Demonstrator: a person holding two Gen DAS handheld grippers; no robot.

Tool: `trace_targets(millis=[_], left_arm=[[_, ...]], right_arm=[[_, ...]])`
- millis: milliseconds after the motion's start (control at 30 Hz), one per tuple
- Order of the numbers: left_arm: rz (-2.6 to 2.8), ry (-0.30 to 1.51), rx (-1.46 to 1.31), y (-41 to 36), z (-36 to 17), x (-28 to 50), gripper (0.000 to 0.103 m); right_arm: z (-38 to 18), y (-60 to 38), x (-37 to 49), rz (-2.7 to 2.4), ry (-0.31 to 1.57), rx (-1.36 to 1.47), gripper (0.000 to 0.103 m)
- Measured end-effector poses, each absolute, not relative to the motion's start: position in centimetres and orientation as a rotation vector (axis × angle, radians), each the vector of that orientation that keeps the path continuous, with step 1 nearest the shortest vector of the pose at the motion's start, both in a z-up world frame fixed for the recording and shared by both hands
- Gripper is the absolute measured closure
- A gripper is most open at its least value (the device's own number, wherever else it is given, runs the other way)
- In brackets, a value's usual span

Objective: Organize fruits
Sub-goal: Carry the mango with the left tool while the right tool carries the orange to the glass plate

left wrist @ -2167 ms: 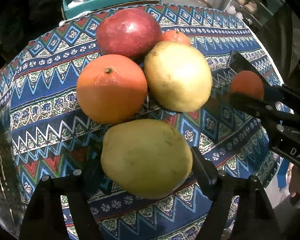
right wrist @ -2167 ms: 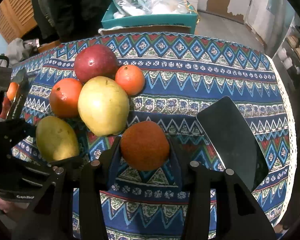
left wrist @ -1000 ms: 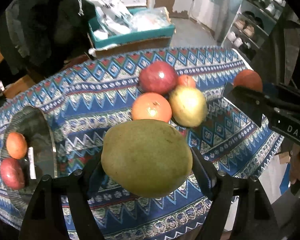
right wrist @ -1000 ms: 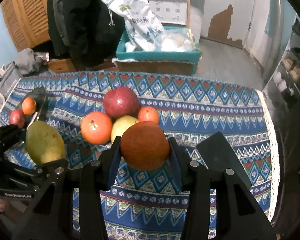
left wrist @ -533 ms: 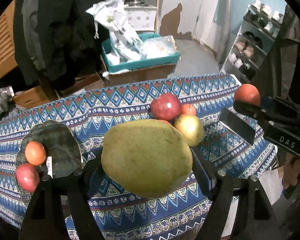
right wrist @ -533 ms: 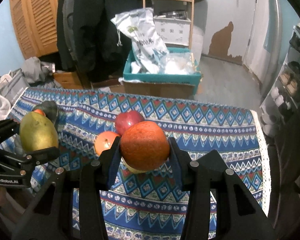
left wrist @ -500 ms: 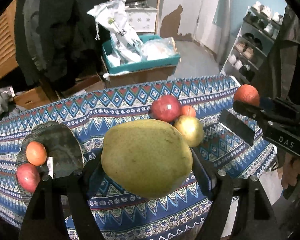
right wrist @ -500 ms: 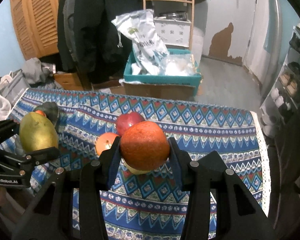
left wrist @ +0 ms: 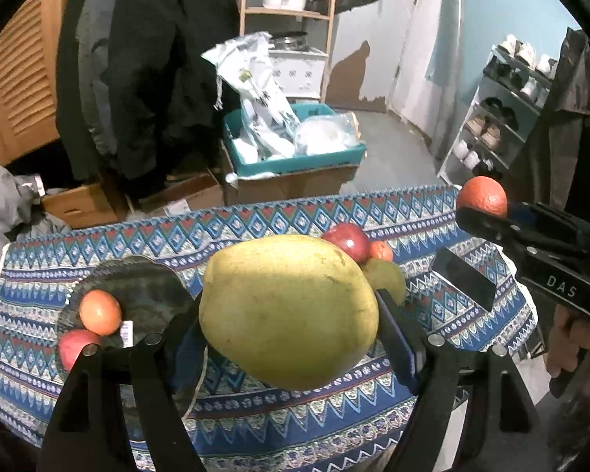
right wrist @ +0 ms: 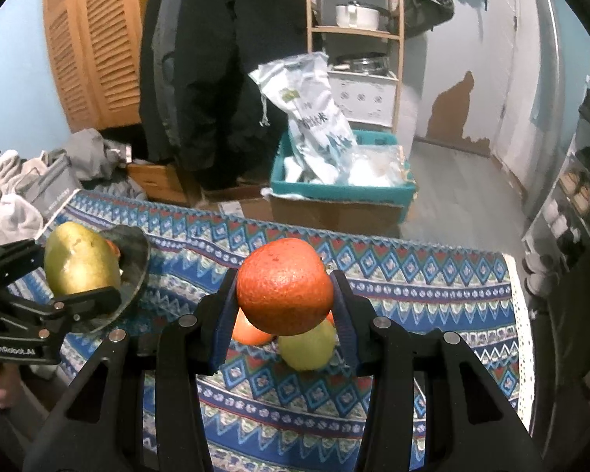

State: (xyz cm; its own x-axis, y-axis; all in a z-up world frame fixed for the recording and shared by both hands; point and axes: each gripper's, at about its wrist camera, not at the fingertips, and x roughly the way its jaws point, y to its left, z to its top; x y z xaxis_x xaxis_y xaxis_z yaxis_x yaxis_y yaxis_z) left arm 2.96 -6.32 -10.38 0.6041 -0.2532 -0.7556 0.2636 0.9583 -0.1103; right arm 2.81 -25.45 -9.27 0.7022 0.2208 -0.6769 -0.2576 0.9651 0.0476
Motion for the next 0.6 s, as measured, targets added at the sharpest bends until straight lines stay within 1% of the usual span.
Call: trace_targets(millis=[333, 600], left_arm=[[-0.256, 0.829, -0.023, -3.2, -9.0, 2.6, 0.023], [-0.211, 0.821, -0.051, -0.5, -8.9, 2.4, 0.023]], right_arm=[[-7.3, -22.4, 3.1, 0.31, 0.709, -0.065, 0.059], [-7.0, -19.1, 4.1, 0.355, 0.708, -0.087, 0.059]])
